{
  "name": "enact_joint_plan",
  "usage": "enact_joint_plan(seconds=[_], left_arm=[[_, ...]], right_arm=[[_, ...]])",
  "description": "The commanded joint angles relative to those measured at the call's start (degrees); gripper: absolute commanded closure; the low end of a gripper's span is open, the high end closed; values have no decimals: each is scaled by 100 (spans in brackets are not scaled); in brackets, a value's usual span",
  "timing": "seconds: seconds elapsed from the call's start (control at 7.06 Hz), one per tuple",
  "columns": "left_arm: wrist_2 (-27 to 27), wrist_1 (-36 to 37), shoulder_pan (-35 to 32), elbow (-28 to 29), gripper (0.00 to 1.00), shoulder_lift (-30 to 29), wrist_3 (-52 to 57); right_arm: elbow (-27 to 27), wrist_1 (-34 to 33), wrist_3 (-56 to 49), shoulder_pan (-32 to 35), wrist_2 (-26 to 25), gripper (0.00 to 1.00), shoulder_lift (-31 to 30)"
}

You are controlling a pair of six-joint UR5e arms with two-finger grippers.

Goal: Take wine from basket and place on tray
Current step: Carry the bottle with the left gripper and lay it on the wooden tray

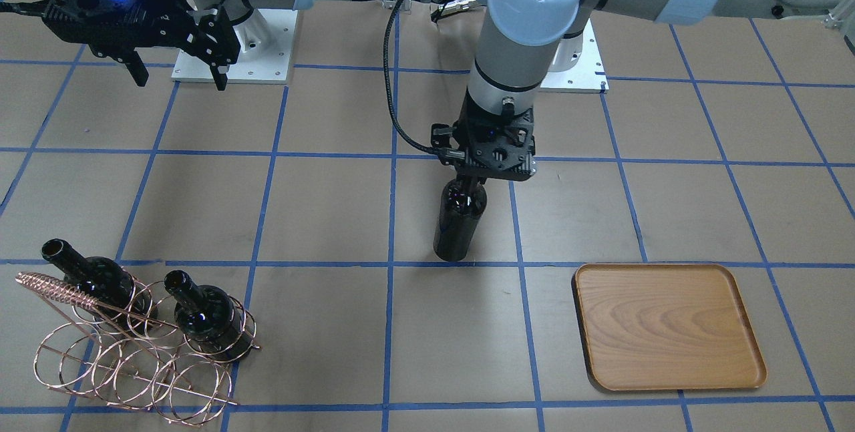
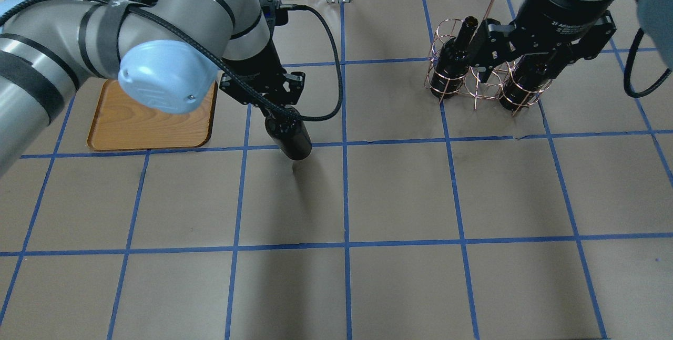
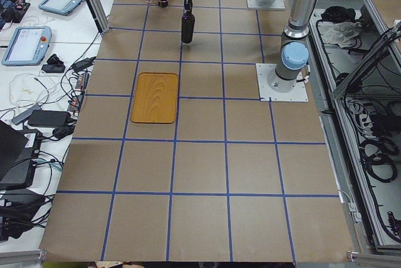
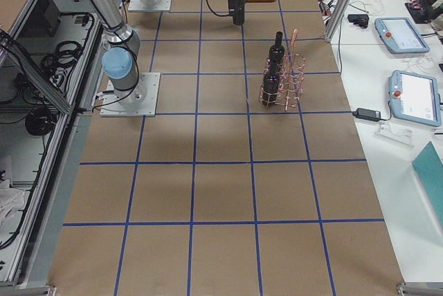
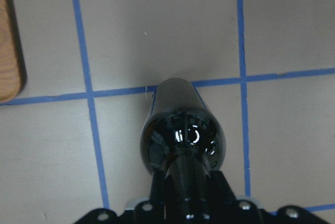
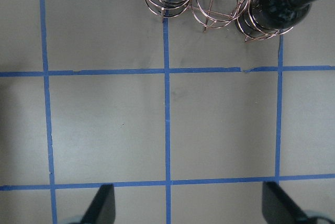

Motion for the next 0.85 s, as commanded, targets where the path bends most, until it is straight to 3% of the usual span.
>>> enact_joint_plan(seconds=[0.0, 0.14, 0.71], left_arm=[[15, 344, 1044, 200, 92, -113, 1024], [-3, 415, 1598, 262, 92, -183, 1839], [173, 415, 3113, 561, 91, -544, 3137]], right_arm=[[0, 0, 6, 0, -7, 0, 0], [0, 0, 6, 0, 2, 0, 0], [0, 0, -3, 0, -6, 0, 0]])
